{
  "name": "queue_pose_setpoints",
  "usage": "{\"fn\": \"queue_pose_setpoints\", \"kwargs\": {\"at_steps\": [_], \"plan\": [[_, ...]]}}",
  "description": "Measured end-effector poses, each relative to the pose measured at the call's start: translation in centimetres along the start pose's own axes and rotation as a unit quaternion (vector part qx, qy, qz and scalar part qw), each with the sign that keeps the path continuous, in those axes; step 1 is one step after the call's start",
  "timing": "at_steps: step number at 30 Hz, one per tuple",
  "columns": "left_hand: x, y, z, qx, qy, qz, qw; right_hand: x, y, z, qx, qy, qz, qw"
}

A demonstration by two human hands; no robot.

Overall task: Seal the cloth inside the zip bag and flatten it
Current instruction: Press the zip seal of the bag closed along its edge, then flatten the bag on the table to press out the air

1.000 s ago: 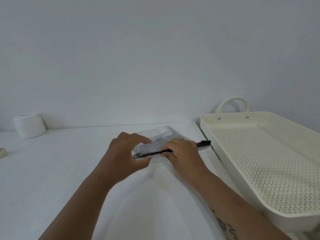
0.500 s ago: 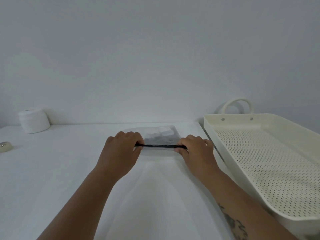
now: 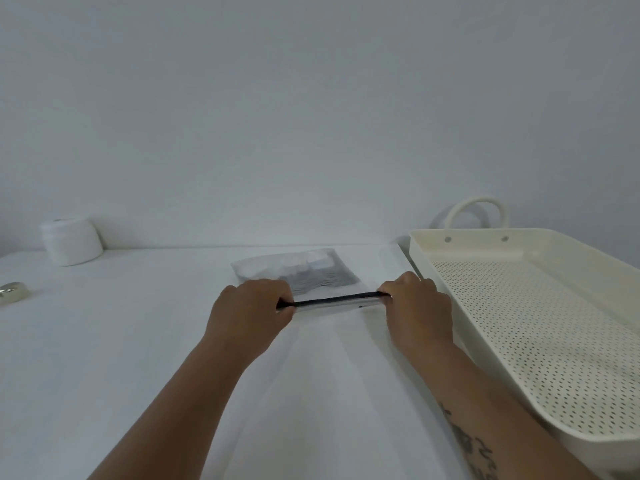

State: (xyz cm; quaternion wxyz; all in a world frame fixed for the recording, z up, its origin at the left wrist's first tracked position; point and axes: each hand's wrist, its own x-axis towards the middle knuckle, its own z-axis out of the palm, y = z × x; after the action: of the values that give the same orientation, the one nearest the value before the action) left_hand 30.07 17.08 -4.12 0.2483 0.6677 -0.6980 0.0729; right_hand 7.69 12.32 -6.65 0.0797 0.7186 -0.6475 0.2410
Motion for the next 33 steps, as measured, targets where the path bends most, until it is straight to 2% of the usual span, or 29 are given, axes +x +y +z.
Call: {"fn": "queue_pose_setpoints", "kwargs": {"at_steps": [2, 4, 6, 8, 9, 11, 13, 14, 16, 18, 19, 22, 25, 27, 29, 31, 33], "plan": [[-0.2, 0.7, 0.0, -0.005, -0.018, -0.006, 1.0, -0.1, -0.6, -0.1, 0.027, 0.026, -0.012, 0.999], [-0.4, 1.6, 0.4, -0.028, -0.042, -0.001, 0.999, -0.5, -1.9, -0.6, 0.099, 0.096, -0.035, 0.99], [-0.7, 2.6, 0.8, -0.097, -0.097, 0.001, 0.991, -1.0, -3.1, -0.7, 0.169, 0.118, -0.033, 0.978], [-0.8, 3.0, 1.1, -0.17, -0.134, 0.003, 0.976, -1.6, -3.5, -0.1, 0.189, 0.035, -0.023, 0.981], [-0.7, 2.7, 1.2, -0.171, -0.116, 0.009, 0.978, -1.8, -3.4, 0.4, 0.179, -0.03, -0.014, 0.983], [-0.3, 1.6, 1.5, -0.134, -0.03, 0.014, 0.99, -1.7, -2.7, 1.1, 0.139, -0.141, -0.009, 0.98], [0.3, 0.0, 2.0, -0.072, 0.034, 0.01, 0.997, -1.5, -2.3, 1.6, 0.098, -0.188, -0.039, 0.977], [0.4, -0.7, 2.3, -0.04, 0.027, -0.003, 0.999, -1.5, -2.3, 1.7, 0.081, -0.204, -0.056, 0.974], [0.5, -1.7, 2.9, 0.002, -0.054, -0.039, 0.998, -1.3, -2.1, 1.7, 0.082, -0.232, -0.069, 0.967], [0.4, -1.7, 3.3, 0.019, -0.12, -0.051, 0.991, -1.2, -1.7, 1.4, 0.1, -0.245, -0.063, 0.962], [0.4, -1.6, 3.3, 0.027, -0.126, -0.053, 0.99, -1.1, -1.5, 1.1, 0.106, -0.247, -0.056, 0.962], [0.2, -0.3, 2.3, 0.07, -0.074, -0.054, 0.993, -0.9, -1.1, 0.3, 0.092, -0.21, -0.02, 0.973], [-0.1, 0.5, 1.8, 0.058, -0.068, -0.054, 0.994, -0.8, -1.3, -0.4, 0.039, -0.185, 0.012, 0.982], [-0.2, 1.0, 1.5, 0.018, -0.08, -0.074, 0.994, -0.8, -1.9, -0.5, 0.035, -0.155, 0.003, 0.987], [-0.2, 1.4, 1.4, -0.007, -0.049, -0.069, 0.996, -1.1, -2.8, -0.3, 0.062, -0.139, -0.027, 0.988], [-0.4, 1.9, 1.7, -0.038, 0.006, -0.045, 0.998, -1.7, -3.5, 0.4, 0.078, -0.163, -0.055, 0.982], [-0.7, 2.3, 2.5, -0.056, -0.001, -0.036, 0.998, -2.2, -3.7, 1.5, 0.065, -0.207, -0.064, 0.974]]}}
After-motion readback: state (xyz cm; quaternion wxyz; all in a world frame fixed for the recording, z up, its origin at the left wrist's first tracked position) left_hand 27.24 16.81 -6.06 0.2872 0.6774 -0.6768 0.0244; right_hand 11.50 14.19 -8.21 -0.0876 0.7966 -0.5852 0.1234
